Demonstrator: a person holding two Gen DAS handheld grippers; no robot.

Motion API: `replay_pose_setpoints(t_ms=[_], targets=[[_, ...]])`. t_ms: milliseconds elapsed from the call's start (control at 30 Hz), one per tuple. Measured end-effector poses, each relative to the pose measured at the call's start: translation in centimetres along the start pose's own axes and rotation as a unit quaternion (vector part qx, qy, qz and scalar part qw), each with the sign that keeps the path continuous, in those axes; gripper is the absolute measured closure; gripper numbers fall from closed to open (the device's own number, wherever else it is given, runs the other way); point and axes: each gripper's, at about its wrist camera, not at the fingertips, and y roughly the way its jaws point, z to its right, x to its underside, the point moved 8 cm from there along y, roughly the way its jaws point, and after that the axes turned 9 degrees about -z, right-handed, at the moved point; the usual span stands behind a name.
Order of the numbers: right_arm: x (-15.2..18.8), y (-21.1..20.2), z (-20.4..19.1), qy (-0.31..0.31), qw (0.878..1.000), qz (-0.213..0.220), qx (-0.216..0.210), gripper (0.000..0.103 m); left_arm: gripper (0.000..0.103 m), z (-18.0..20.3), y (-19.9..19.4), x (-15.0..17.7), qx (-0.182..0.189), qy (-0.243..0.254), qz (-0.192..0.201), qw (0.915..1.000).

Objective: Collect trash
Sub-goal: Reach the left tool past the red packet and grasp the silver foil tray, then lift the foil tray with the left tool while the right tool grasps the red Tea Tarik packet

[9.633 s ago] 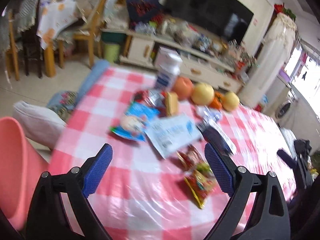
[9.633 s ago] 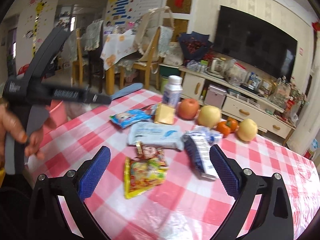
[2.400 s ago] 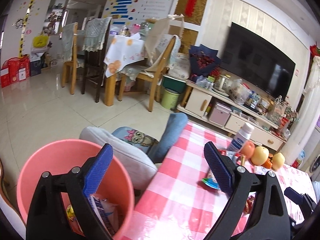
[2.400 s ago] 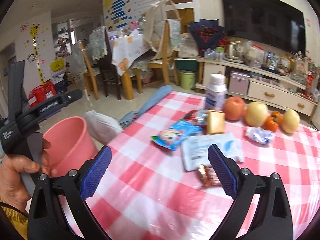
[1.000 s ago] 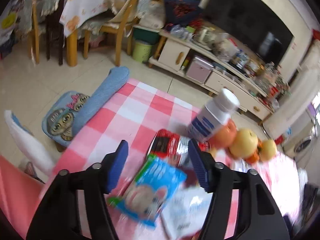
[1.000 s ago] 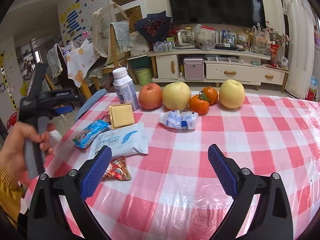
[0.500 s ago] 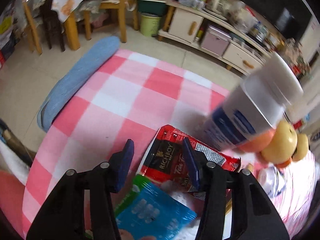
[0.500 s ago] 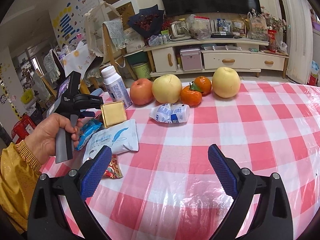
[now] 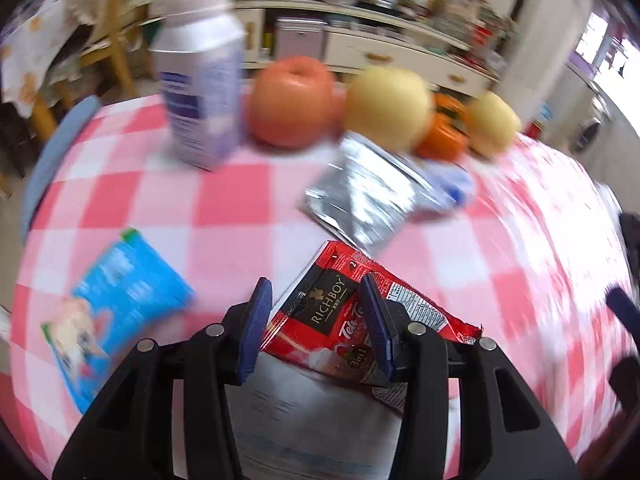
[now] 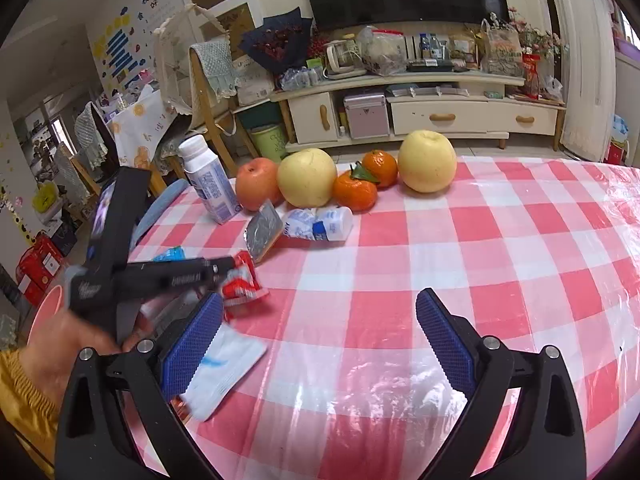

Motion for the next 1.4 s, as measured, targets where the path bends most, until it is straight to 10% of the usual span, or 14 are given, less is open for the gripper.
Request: replay_pose_setpoints(t_ms=[400,867,1167,1400], targets=[[0.1,-0.9,1.3,0.019,1.0,0.0,-0.014,0.007,0.038,2.3,-1.9,-2.1,-0.016,0.078,0.043,0.9959],[0.3,0.7,0.8,0.025,0.999,-0.03,-0.038,0.007,0.033,1.7,3.7,-5.1,-0.021,0.153,-0.024,0.9877],[2.7,3.8,-3.2,-0.058,0.991,-0.104,-0.061,0.007,0.077,0.3,3.2,-5.7,0.0,0.12,-0.006,0.9927],[3.5,4.8,-5.7,-0.14,0.984,-0.1,-0.037,0.007,0.067,-0.3,3.0,-5.4,-0.029,0.116,0.004,0.9929]])
